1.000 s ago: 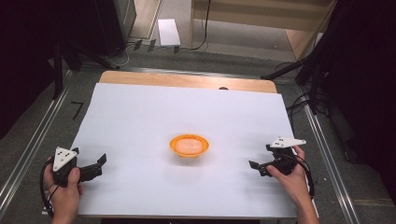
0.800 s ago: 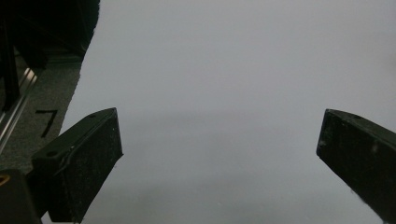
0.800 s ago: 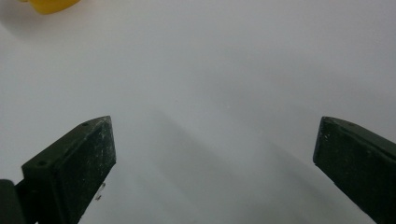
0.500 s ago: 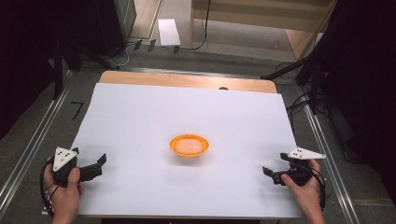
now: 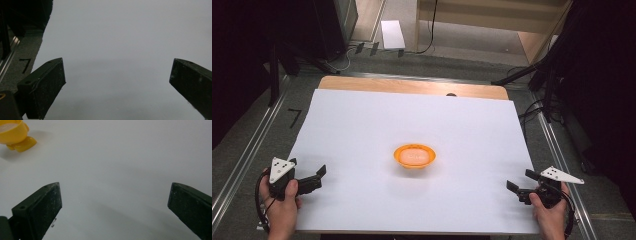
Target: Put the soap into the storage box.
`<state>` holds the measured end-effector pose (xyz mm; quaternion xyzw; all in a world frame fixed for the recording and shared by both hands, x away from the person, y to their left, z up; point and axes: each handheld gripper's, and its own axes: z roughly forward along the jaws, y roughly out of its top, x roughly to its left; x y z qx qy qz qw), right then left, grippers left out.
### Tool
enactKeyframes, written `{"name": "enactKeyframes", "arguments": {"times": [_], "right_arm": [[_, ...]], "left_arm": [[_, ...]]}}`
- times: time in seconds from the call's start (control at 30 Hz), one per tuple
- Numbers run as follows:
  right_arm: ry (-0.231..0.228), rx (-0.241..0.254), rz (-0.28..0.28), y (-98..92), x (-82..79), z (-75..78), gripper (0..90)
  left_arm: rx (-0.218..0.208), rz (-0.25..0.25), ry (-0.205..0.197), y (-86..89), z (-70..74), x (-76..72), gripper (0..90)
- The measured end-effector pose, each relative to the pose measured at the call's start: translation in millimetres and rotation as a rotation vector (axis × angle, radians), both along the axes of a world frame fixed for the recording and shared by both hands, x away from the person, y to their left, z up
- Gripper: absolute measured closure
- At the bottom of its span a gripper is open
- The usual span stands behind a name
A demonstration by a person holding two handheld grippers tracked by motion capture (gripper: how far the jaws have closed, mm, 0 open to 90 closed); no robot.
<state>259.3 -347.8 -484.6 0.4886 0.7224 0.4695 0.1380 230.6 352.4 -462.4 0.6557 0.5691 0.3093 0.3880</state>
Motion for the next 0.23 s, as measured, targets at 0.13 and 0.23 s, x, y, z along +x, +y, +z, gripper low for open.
{"name": "enactKeyframes", "arguments": {"times": [0.13,0.23], "right_arm": [[0.002,0.004,-0.004,0.3,-0.2,-1.0,0.0],[0.008,0.009,0.0,0.6,0.4,-1.4,0.0]], "left_arm": [[0.004,-0.003,0.014,-0.7,-0.3,1.5,0.6],[0.01,-0.012,0.04,-1.1,-0.8,4.3,0.6]]}}
